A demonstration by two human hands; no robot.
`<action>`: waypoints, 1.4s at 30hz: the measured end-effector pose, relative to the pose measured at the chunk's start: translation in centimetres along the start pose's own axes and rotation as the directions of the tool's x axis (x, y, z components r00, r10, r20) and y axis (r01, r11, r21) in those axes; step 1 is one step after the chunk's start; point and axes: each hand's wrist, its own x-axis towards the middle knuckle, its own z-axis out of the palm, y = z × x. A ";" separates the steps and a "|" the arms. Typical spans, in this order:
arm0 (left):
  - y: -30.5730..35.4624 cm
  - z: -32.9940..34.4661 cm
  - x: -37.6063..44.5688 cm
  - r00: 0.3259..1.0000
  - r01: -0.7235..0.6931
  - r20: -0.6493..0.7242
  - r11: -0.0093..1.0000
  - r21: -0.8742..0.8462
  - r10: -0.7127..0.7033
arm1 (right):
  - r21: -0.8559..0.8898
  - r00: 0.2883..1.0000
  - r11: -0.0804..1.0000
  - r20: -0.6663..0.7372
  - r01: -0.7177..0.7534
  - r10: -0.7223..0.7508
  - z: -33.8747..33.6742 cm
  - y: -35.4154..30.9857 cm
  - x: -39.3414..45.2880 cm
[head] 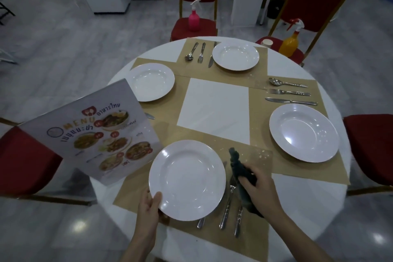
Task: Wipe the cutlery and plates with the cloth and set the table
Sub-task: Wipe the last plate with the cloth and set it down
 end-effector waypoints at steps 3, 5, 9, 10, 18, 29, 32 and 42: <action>-0.3 -0.5 0.9 1.000 0.005 -0.009 1.000 0.012 -0.005 | -0.039 0.998 0.999 0.046 -0.033 0.035 1.1 0.1 0.1; -0.4 -0.8 1.4 1.000 0.007 -0.002 1.000 0.012 -0.007 | -0.063 0.996 0.996 0.068 -0.059 0.064 1.7 -0.1 0.4; -0.6 -0.9 1.7 1.000 -0.003 0.004 0.999 0.054 0.003 | -0.080 0.994 0.994 0.066 -0.079 0.084 2.4 -0.4 0.7; -0.6 -0.9 1.7 1.000 -0.008 -0.007 0.997 0.072 0.008 | -0.082 0.994 0.994 0.073 -0.078 0.084 2.6 -0.4 0.6; -0.8 -0.8 2.1 0.998 0.007 -0.066 0.990 0.143 0.002 | -0.068 0.994 0.994 0.065 -0.079 0.084 3.0 0.1 -0.4; 0.0 -1.0 1.1 0.999 -0.010 -0.029 0.974 0.226 0.017 | -0.225 0.994 0.973 0.109 0.048 -0.024 4.3 -1.3 0.3; -0.1 -0.8 0.9 0.999 -0.020 -0.023 0.969 0.247 0.027 | -0.457 0.937 0.830 0.279 0.321 -0.209 6.3 -2.1 1.6; -0.6 -0.3 1.6 0.998 -0.003 -0.060 0.917 0.399 0.030 | -0.608 0.607 0.103 0.733 0.787 -0.308 11.2 -3.5 5.8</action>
